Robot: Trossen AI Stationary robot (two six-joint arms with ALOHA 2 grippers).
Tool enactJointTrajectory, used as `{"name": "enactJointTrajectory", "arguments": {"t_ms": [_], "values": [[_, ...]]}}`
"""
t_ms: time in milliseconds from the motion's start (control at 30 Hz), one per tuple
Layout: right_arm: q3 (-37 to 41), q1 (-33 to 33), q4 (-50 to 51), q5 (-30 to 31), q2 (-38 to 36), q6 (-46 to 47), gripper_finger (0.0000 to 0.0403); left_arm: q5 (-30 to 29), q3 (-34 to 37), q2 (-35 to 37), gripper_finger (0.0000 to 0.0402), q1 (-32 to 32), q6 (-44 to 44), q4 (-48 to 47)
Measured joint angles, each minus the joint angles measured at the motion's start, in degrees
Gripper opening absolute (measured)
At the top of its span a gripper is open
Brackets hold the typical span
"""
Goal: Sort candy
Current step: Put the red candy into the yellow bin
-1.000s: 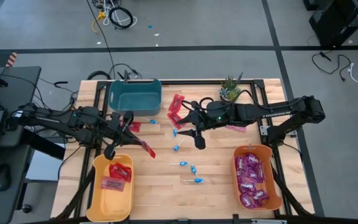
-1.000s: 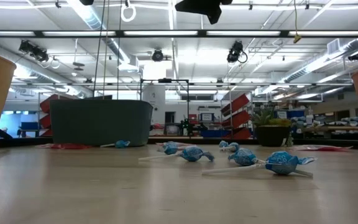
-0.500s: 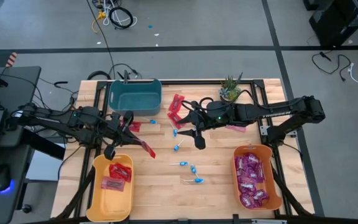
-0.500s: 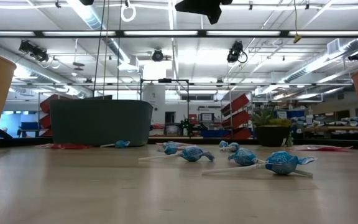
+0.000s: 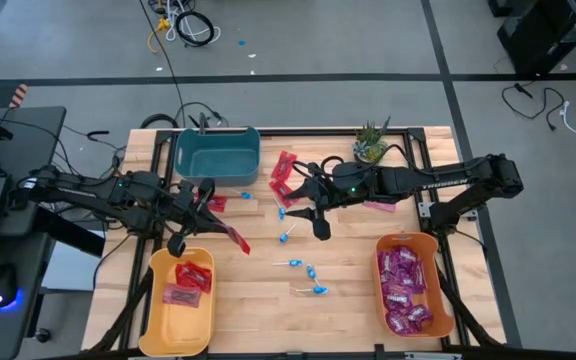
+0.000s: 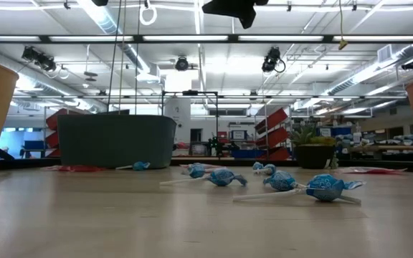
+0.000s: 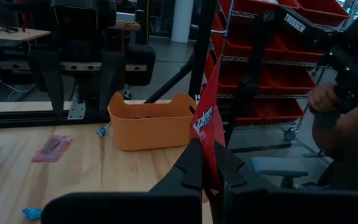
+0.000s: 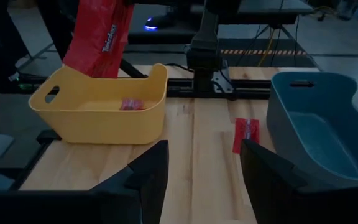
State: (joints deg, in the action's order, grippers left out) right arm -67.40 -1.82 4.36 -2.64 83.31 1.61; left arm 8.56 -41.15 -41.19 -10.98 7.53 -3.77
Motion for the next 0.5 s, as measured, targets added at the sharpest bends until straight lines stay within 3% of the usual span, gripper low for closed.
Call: {"name": "enactJointTrajectory", "arguments": {"t_ms": [200,500], "values": [[0.0,-0.4,0.8,-2.8,0.0,-1.8,0.0184,0.0,0.0,0.0,0.0001,0.0,0.7,-0.1],[0.0,-2.2,7.1,-2.1,0.0,-1.2,0.0183,-1.7,0.0,0.0,0.0001,-0.1,3.7,-5.1]]}}
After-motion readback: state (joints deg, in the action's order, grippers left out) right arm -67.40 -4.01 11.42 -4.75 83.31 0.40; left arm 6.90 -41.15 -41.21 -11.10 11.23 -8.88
